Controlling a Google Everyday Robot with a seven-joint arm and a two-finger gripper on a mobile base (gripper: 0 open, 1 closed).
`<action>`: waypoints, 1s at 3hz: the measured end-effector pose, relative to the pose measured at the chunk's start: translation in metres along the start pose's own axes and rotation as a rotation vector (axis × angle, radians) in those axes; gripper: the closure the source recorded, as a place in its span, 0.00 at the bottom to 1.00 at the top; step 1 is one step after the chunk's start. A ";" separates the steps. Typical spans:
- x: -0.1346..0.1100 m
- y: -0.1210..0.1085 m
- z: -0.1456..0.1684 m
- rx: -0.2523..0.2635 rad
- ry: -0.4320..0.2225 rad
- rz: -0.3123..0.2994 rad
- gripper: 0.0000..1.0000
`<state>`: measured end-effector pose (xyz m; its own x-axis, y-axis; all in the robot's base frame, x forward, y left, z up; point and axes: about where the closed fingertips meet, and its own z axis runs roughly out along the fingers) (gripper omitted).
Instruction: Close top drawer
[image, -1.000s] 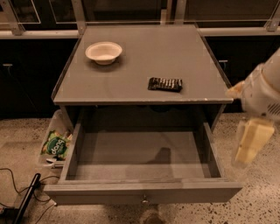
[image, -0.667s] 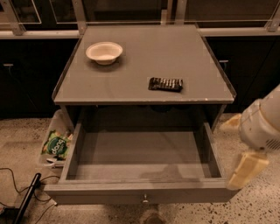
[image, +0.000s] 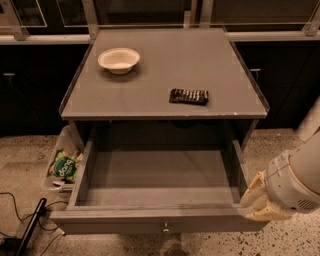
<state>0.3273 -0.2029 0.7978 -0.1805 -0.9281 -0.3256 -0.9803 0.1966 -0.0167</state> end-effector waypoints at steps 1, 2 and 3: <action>0.000 0.000 0.000 0.001 0.000 0.000 0.88; 0.006 0.003 0.034 -0.032 -0.042 0.010 1.00; 0.004 0.005 0.092 -0.076 -0.094 0.024 1.00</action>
Offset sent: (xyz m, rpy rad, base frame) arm -0.0036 0.0157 -0.0950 0.1340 0.0705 0.0018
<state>0.3286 -0.1769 0.7094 -0.1993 -0.8889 -0.4126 -0.9797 0.1906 0.0625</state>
